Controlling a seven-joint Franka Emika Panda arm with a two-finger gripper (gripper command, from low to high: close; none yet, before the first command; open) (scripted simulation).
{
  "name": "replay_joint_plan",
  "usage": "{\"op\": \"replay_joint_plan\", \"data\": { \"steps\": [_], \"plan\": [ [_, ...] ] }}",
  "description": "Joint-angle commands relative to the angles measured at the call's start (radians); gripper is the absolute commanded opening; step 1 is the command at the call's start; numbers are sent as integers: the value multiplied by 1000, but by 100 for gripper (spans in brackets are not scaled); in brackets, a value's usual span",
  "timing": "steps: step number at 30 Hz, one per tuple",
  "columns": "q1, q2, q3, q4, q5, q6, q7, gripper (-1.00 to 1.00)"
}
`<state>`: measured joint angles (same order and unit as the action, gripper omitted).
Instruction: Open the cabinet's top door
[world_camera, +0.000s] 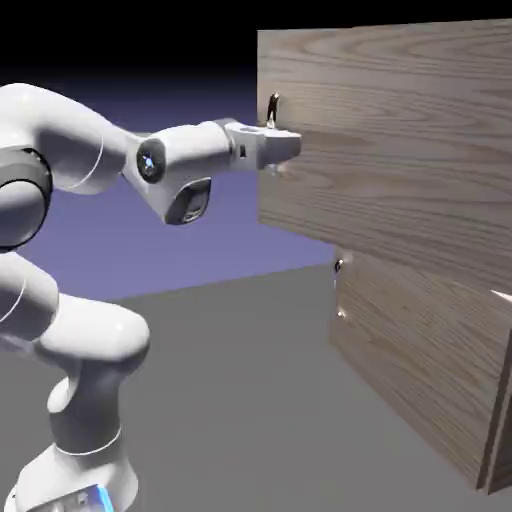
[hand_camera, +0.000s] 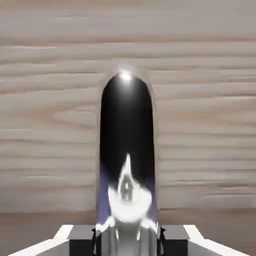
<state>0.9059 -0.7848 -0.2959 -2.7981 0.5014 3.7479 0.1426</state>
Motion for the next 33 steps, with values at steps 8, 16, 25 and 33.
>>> {"op": "replay_joint_plan", "data": {
  "steps": [8,16,25,33],
  "plan": [
    [185,-152,-51,-12,285,5,-349,-100],
    [140,-381,17,-62,530,-155,-618,-100],
    [-183,-553,115,-126,587,-542,-621,-100],
    [-422,-726,65,-174,468,-890,-544,-100]
  ]
}}
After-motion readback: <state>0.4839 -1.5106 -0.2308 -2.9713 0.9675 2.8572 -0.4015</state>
